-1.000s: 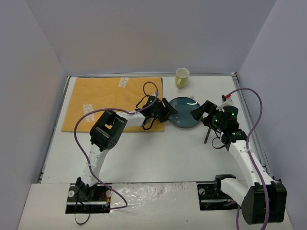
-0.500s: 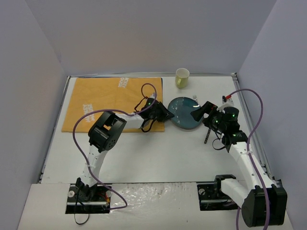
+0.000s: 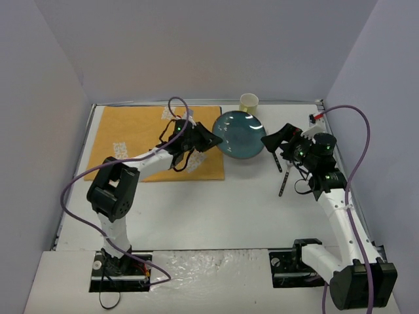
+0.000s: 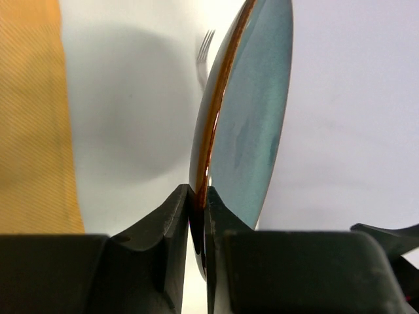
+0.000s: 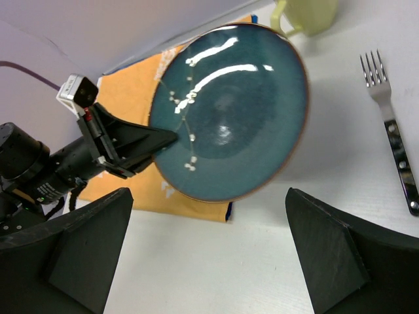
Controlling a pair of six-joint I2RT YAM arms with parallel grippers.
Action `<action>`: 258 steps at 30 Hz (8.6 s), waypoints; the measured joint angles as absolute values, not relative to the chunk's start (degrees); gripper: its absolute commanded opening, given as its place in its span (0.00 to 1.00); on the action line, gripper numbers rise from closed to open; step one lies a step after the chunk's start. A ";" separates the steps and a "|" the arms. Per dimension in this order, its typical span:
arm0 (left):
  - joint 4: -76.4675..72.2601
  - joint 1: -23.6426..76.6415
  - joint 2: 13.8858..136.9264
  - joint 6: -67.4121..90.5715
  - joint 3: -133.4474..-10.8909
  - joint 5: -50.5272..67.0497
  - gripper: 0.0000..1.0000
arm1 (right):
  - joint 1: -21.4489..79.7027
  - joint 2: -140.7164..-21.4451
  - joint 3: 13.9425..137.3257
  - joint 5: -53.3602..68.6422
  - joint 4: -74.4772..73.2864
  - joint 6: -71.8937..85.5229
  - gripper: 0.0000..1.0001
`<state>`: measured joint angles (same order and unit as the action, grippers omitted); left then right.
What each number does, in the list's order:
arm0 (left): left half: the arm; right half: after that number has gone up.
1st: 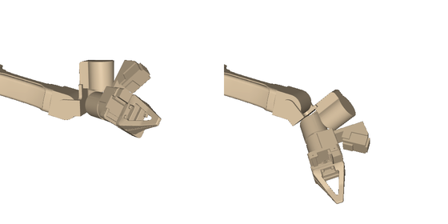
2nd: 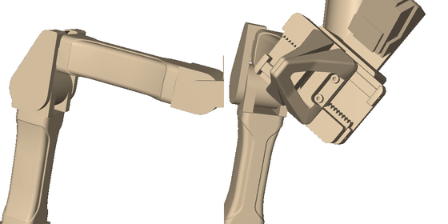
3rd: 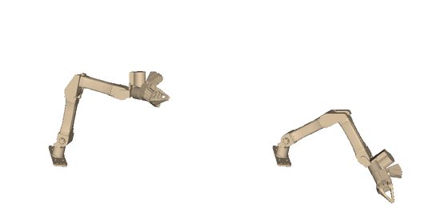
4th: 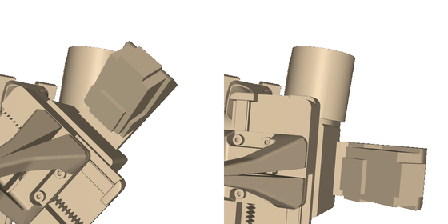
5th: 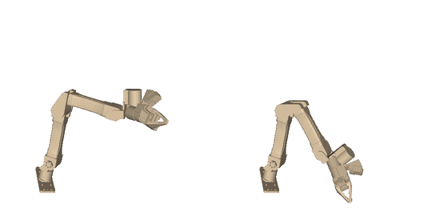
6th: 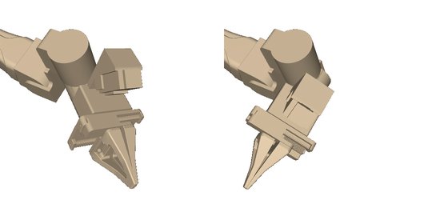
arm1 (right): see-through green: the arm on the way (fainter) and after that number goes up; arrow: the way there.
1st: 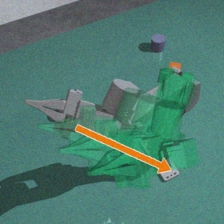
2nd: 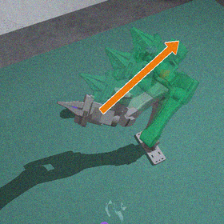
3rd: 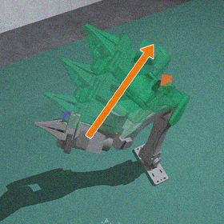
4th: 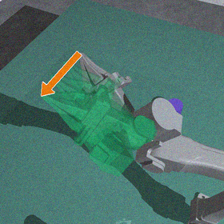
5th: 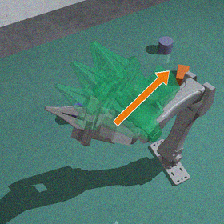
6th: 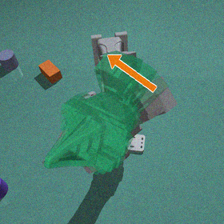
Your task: Set the dinner table for one person
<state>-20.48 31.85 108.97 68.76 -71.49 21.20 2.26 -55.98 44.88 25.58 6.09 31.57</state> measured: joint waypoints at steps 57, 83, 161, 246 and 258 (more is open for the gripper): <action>-36.11 -11.46 112.36 67.97 -50.83 37.64 0.04 | 2.35 -68.16 49.01 28.99 8.00 28.06 1.00; -0.78 -11.38 98.14 50.04 -58.61 24.62 0.97 | 4.08 -67.50 51.47 22.16 5.04 23.46 1.00; 30.57 2.31 66.74 20.16 -51.29 -6.23 0.97 | 19.92 -132.27 98.28 -24.03 20.82 14.35 0.13; 29.69 2.63 66.91 20.05 -51.29 -6.07 0.97 | 22.22 -139.65 105.29 13.93 34.04 -1.78 0.05; 29.66 2.63 66.92 19.94 -51.29 -6.09 0.97 | 22.22 -134.41 90.81 13.70 42.42 -2.54 0.51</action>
<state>29.66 2.63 66.92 19.94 -51.29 -6.09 22.22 -134.41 90.81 13.70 42.42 -2.54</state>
